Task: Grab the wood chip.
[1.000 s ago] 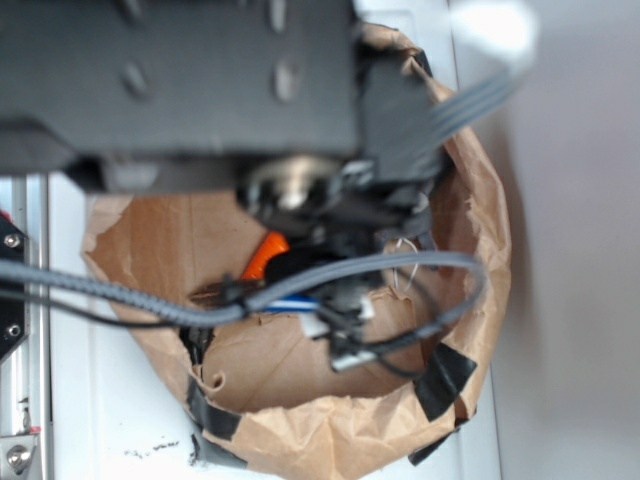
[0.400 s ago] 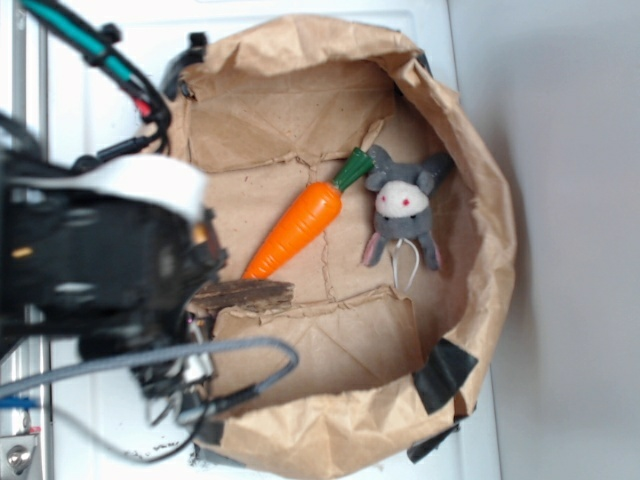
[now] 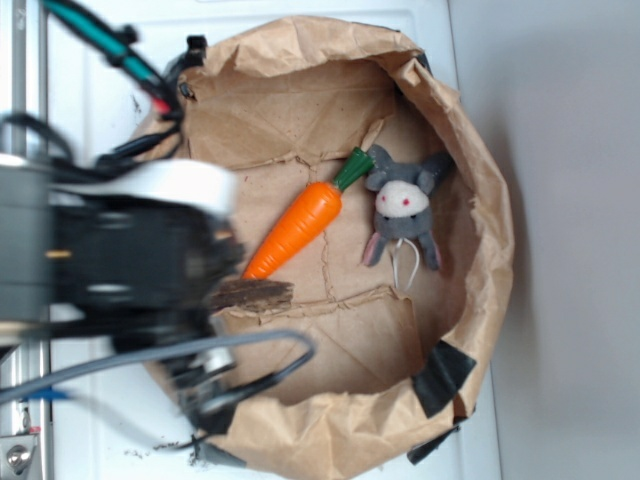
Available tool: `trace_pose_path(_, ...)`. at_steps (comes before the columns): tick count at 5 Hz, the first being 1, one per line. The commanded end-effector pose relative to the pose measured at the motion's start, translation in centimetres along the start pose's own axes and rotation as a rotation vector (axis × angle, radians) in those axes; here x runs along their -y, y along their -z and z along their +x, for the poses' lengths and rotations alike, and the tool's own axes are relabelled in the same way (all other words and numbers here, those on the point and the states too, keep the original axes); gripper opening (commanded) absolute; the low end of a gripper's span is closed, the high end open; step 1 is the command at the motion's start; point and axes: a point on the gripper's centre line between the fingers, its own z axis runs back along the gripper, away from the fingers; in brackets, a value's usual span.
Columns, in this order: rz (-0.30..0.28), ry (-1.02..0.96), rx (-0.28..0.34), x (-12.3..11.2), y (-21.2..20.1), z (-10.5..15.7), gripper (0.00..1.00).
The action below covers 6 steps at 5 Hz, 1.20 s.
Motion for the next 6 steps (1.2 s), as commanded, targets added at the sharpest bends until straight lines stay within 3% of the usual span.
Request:
trace_pose_path(1,0.028,-0.07,0.041,-0.7,0.7,5.6,1.0)
trace_pose_path(2,0.053,-0.04,0.044,-0.7,3.2,5.5,1.0)
trace_pose_path(4,-0.087,0.09,-0.104,1.1,6.1,1.5,1.0)
trace_pose_path(5,-0.036,0.051,-0.05,1.0,7.1,1.9,0.0)
trace_pose_path(6,-0.014,0.042,0.019,0.4,7.3,2.4,0.0)
